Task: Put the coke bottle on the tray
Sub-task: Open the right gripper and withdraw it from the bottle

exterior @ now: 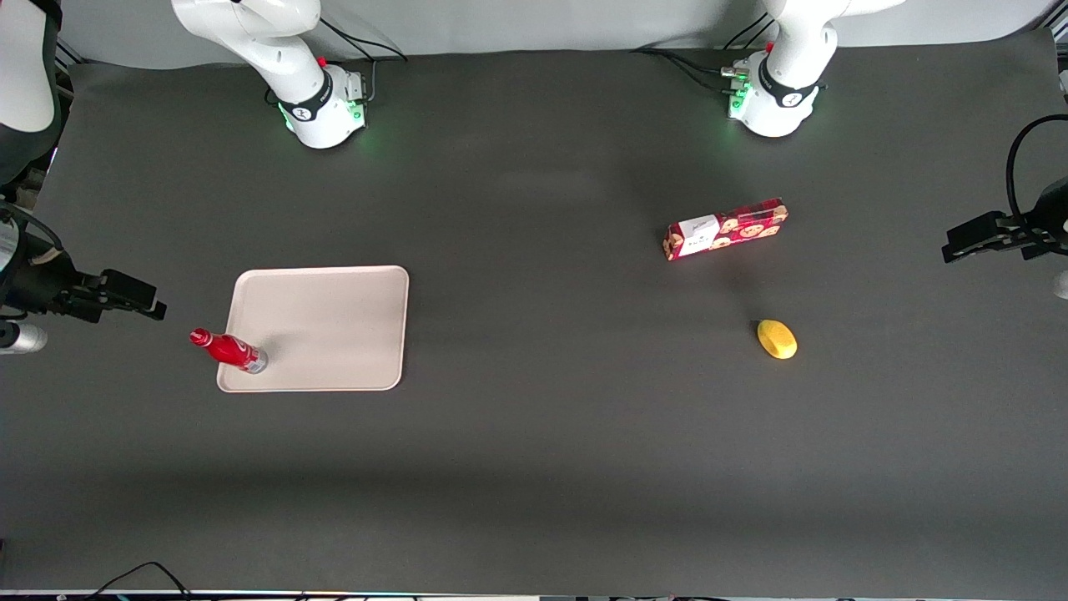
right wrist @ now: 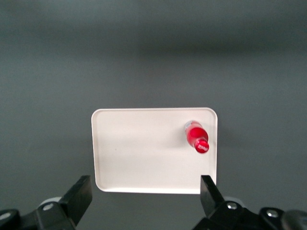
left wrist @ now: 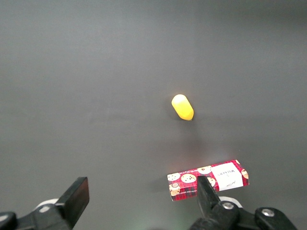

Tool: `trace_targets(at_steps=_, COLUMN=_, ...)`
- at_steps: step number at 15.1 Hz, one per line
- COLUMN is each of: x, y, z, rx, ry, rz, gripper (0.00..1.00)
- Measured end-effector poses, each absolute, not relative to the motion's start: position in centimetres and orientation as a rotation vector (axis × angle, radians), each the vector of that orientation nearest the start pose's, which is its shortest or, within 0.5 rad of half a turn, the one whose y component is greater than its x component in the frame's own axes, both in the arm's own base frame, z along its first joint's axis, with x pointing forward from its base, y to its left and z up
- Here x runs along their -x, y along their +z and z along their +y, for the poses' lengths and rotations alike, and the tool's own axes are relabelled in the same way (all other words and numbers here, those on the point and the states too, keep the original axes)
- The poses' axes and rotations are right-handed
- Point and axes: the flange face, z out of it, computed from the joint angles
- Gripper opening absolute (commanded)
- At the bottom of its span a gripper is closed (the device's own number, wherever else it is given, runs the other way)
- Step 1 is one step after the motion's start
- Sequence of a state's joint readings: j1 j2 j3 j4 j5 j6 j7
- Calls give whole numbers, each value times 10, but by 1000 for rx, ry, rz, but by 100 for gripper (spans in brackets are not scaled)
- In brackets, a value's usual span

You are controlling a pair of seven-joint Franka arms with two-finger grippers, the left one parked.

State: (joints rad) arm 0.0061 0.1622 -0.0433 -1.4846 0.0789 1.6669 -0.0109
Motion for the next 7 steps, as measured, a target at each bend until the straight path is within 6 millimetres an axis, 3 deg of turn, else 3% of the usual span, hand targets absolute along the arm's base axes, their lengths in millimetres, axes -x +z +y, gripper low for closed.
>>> trace_targets(at_steps=7, x=-561, y=569, z=-35, rx=3102, ry=38, rz=96, gripper=100)
